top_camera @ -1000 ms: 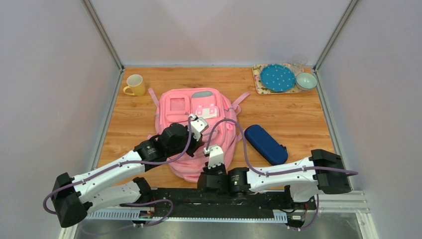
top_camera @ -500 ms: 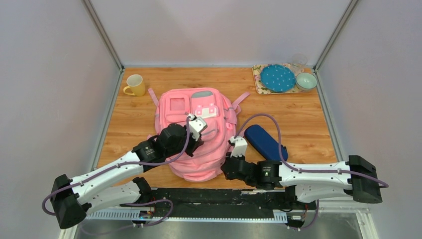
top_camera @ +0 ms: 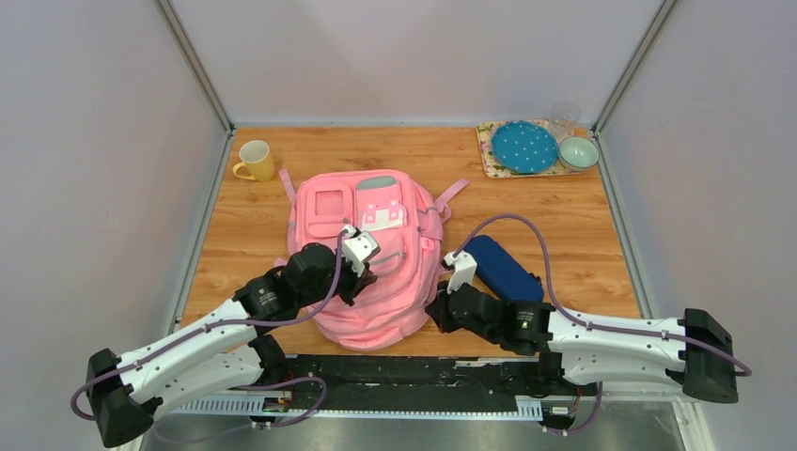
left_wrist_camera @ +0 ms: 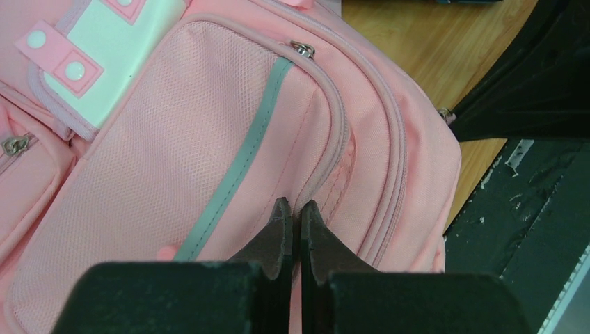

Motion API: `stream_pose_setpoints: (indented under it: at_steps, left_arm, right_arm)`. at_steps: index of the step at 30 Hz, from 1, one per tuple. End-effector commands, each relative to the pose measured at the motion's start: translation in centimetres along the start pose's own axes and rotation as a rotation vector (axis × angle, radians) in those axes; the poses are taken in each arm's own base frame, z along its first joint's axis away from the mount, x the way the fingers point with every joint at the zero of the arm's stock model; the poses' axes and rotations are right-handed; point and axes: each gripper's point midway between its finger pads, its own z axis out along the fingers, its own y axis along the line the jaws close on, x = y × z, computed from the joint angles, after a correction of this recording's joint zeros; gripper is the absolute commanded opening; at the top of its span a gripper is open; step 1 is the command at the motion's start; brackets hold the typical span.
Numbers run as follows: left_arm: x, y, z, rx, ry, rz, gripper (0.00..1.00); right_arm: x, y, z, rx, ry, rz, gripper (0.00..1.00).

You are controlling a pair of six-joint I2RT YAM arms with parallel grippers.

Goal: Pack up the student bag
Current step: Zip the student bag at the center of the board.

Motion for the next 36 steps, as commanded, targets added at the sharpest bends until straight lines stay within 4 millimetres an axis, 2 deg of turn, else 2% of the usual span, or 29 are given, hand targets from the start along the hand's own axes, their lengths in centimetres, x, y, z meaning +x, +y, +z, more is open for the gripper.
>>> stream_pose_setpoints:
  at_steps: [1,6,19,25,30,31,35,36]
  left_arm:
    - [3.0,-0.1,-1.4,0.011,0.086,-0.018,0.00]
    - [3.7,-0.9,-2.4,0.054,0.090,-0.021,0.00]
    - [3.8,-0.9,-4.2,0.054,0.042,-0.026,0.00]
    - [2.8,-1.4,-4.9,0.081,-0.009,-0.018,0.00]
    - [2.9,-1.7,-5.1,0.096,-0.007,-0.018,0.00]
    - [3.1,-1.7,-5.1,0.099,-0.002,-0.019,0.00]
    - [3.4,-2.0,-5.0,0.117,0.011,-0.024,0.00]
    - [3.4,-2.1,-5.0,0.123,0.010,-0.023,0.00]
  right_arm:
    - [-2.5,-0.5,-0.1,-0.024,-0.089,-0.036,0.00]
    - [-2.5,0.0,-0.1,-0.090,-0.093,-0.081,0.00]
    - [-2.6,-1.8,1.6,-0.046,-0.079,-0.095,0.00]
    - [-4.3,-3.6,2.2,-0.009,-0.117,-0.062,0.00]
    - [-5.7,-4.2,2.9,-0.020,-0.136,-0.029,0.00]
    - [-6.5,-4.3,3.1,-0.018,-0.160,-0.015,0.00]
    - [-7.5,-4.6,4.2,-0.016,-0.166,0.006,0.00]
    - [-7.2,-4.9,4.8,0.003,-0.148,0.006,0.00]
